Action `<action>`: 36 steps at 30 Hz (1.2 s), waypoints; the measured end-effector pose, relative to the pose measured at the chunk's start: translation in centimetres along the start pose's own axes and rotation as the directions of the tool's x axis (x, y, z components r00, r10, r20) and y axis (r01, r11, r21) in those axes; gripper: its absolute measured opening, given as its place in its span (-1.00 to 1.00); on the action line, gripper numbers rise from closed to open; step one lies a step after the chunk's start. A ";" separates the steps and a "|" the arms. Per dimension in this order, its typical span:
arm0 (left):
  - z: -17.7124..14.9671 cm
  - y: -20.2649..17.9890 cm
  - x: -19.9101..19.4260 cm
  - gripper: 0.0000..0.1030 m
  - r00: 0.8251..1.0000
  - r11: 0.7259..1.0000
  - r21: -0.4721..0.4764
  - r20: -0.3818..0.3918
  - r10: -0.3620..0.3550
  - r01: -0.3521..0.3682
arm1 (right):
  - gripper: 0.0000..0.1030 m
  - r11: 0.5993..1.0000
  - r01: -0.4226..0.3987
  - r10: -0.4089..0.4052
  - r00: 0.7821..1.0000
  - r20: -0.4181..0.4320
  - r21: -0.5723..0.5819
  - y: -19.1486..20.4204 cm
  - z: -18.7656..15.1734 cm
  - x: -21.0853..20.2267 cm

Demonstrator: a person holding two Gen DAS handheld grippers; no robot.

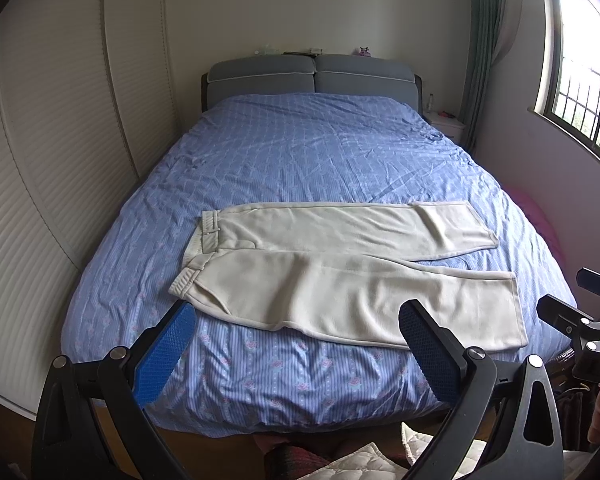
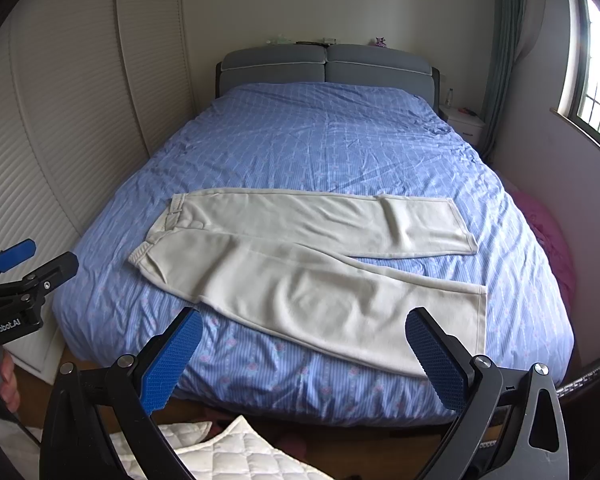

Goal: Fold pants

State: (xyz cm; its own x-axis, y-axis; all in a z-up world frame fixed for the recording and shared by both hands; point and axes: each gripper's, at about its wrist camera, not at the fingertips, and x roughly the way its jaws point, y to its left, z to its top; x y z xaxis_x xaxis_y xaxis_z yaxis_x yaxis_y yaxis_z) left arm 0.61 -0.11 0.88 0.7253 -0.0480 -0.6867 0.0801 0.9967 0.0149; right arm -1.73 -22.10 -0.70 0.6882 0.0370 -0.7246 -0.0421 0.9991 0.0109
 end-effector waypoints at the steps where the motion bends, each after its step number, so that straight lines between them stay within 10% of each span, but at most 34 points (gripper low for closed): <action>1: 0.1 -0.1 0.0 1.00 1.000 1.000 0.001 0.001 0.000 0.000 | 1.00 1.000 0.000 0.000 1.000 0.000 0.000 0.0 0.0 0.0; 36: 0.0 -1.0 0.4 1.00 1.000 1.000 0.001 -0.008 -0.012 0.012 | 1.00 1.000 -0.014 0.014 1.000 -0.012 0.014 0.1 0.4 1.0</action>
State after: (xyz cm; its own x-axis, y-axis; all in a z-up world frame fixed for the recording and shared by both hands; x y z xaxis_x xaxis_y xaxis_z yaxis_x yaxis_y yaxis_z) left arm 0.78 -1.16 0.57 0.7186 -0.0597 -0.6929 0.0898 0.9959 0.0073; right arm -0.74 -21.97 -1.20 0.6784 0.0505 -0.7329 -0.0413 0.9987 0.0305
